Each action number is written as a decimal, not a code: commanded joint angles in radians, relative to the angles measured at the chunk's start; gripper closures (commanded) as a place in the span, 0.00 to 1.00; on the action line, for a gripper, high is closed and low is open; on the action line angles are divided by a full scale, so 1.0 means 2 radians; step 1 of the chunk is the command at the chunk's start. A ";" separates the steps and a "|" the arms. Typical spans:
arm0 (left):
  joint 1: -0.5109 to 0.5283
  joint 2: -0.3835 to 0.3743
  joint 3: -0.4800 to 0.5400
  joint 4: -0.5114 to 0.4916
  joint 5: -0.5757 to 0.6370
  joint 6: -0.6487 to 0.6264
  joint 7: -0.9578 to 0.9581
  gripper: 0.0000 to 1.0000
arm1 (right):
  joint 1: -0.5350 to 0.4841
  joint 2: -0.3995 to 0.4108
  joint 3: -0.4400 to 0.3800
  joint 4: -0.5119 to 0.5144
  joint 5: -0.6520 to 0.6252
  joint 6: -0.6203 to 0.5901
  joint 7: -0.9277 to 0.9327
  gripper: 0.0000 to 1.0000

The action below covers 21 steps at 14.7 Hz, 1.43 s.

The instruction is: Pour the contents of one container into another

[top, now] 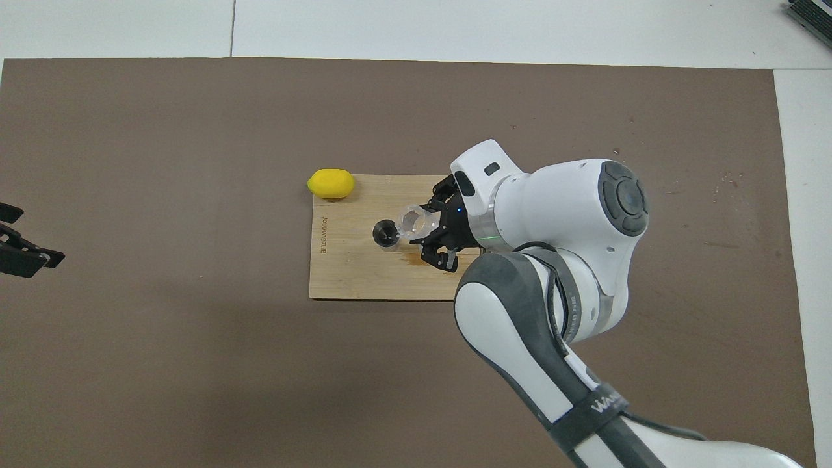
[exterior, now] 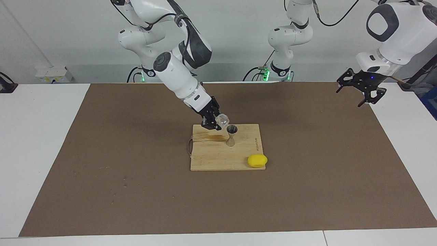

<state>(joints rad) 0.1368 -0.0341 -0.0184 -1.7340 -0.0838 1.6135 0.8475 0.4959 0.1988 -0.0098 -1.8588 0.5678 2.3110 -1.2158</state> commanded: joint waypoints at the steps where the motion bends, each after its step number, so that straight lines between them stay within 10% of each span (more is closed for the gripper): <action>1: -0.007 -0.009 0.004 -0.004 0.014 -0.014 -0.110 0.00 | 0.007 0.021 -0.004 0.038 -0.038 -0.020 0.043 1.00; 12: -0.007 -0.019 0.006 -0.002 0.018 -0.011 -0.368 0.00 | 0.023 0.025 -0.004 0.045 -0.106 -0.043 0.117 1.00; 21: -0.031 -0.014 0.015 0.001 0.039 0.032 -0.379 0.00 | 0.037 0.033 -0.004 0.084 -0.169 -0.084 0.195 1.00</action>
<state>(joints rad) 0.1299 -0.0604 -0.0125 -1.7339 -0.0305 1.6579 0.1108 0.5604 0.2373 -0.0103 -1.7450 0.2734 2.1842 -0.8754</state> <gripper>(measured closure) 0.000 0.485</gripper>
